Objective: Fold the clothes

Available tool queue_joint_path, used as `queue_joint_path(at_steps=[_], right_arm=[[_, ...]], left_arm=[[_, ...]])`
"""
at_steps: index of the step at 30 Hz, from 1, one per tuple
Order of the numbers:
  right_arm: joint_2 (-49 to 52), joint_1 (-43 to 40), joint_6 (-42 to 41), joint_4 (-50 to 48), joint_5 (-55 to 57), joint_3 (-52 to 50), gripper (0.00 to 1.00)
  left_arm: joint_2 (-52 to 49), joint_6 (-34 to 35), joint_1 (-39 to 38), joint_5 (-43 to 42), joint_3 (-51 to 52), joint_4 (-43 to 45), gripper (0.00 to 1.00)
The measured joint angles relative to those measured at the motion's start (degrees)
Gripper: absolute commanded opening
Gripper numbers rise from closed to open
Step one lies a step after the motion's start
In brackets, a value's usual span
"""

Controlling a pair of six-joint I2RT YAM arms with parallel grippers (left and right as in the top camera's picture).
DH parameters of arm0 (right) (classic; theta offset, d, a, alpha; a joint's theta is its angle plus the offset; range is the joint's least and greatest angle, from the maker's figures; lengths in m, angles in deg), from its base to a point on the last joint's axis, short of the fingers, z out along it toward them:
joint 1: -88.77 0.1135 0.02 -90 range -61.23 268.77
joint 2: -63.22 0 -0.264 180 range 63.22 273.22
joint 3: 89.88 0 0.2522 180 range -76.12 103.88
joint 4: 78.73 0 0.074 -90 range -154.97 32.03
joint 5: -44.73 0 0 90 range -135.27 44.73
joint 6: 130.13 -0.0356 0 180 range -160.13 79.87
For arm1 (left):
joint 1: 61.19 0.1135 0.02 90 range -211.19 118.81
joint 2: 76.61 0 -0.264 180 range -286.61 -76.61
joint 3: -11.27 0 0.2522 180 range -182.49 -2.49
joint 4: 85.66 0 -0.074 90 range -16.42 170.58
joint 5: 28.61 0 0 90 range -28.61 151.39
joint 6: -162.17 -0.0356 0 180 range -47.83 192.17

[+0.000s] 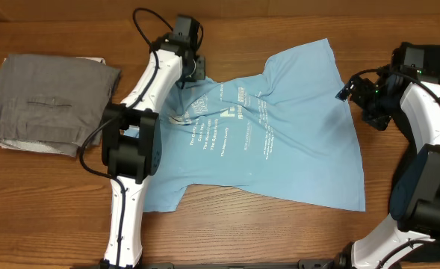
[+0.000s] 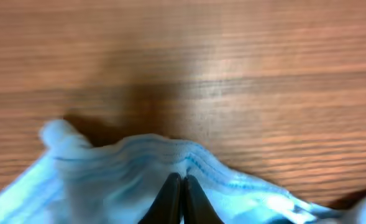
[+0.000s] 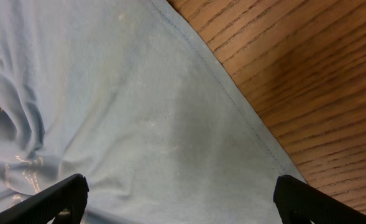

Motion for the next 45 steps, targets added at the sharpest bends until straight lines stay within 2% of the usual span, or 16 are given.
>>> queue_joint_path(at_steps=[6, 15, 20, 29, 30, 32, 40, 42, 44, 45], right_arm=[[0.0, 0.0, 0.02, 0.02, 0.0, 0.0, 1.0], [0.0, 0.0, -0.02, 0.02, 0.0, 0.0, 1.0], [0.0, 0.0, -0.02, 0.02, 0.0, 0.0, 1.0], [0.0, 0.0, 0.0, 0.02, 0.02, 0.0, 1.0], [0.0, 0.0, -0.02, 0.0, -0.02, 0.0, 1.0], [0.0, -0.02, -0.02, 0.0, 0.0, 0.0, 1.0], [0.0, 0.0, -0.02, 0.02, 0.02, 0.0, 1.0], [0.0, 0.0, 0.0, 0.02, 0.0, 0.0, 1.0], [0.0, 0.0, -0.02, 0.02, 0.02, 0.0, 1.0], [0.0, 0.0, -0.02, 0.02, 0.0, 0.0, 1.0]], left_arm=[[4.24, -0.02, 0.31, -0.7, -4.42, -12.0, 0.04], [11.15, 0.5, -1.25, -6.4, -5.77, -35.93, 0.04], [11.15, 1.14, -4.83, -7.63, 0.74, -36.85, 0.04], [11.08, 1.16, -15.82, -8.41, 16.39, -34.62, 0.05], [11.08, 1.14, -16.7, -8.44, 17.29, -34.71, 0.1], [11.06, 1.33, -17.57, -8.52, 17.92, -34.82, 0.14], [11.23, 2.43, -16.83, -8.83, 14.25, -37.33, 0.24], [12.11, 3.41, -16.44, -8.35, 12.09, -36.57, 0.34], [13.79, 5.33, -16.0, -7.21, 10.38, -35.04, 0.5], [14.86, 6.29, -15.69, -6.62, 9.81, -33.77, 0.53]])
